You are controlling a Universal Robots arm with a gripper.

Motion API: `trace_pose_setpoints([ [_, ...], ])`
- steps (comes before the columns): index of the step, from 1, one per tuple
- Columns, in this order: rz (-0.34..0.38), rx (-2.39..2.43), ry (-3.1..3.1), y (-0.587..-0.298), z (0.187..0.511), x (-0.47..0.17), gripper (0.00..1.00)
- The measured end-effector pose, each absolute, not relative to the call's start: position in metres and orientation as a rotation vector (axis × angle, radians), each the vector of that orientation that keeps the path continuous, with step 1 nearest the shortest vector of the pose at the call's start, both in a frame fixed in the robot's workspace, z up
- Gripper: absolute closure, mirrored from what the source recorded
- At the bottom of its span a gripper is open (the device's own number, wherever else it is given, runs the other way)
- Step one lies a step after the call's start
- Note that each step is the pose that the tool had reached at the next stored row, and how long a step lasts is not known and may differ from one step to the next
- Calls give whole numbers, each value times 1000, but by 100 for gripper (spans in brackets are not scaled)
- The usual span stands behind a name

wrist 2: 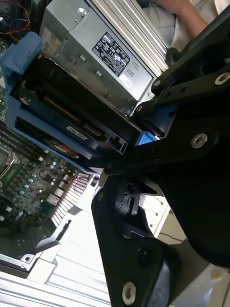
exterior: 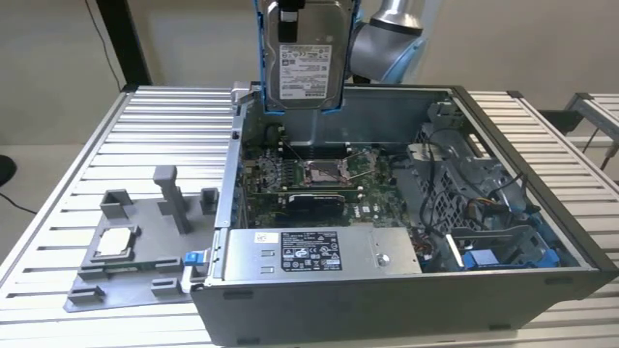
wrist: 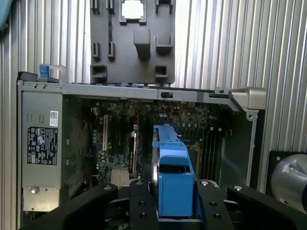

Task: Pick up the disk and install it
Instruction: 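Pick up the disk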

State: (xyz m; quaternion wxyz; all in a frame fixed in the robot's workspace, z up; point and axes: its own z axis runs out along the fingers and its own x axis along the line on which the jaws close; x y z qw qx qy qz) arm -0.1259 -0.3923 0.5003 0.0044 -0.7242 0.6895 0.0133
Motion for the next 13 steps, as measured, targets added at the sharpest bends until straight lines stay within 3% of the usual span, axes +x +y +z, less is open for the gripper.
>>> trace_pose_setpoints([
  [13,42,-2269,2160,-392,500,-89,100],
])
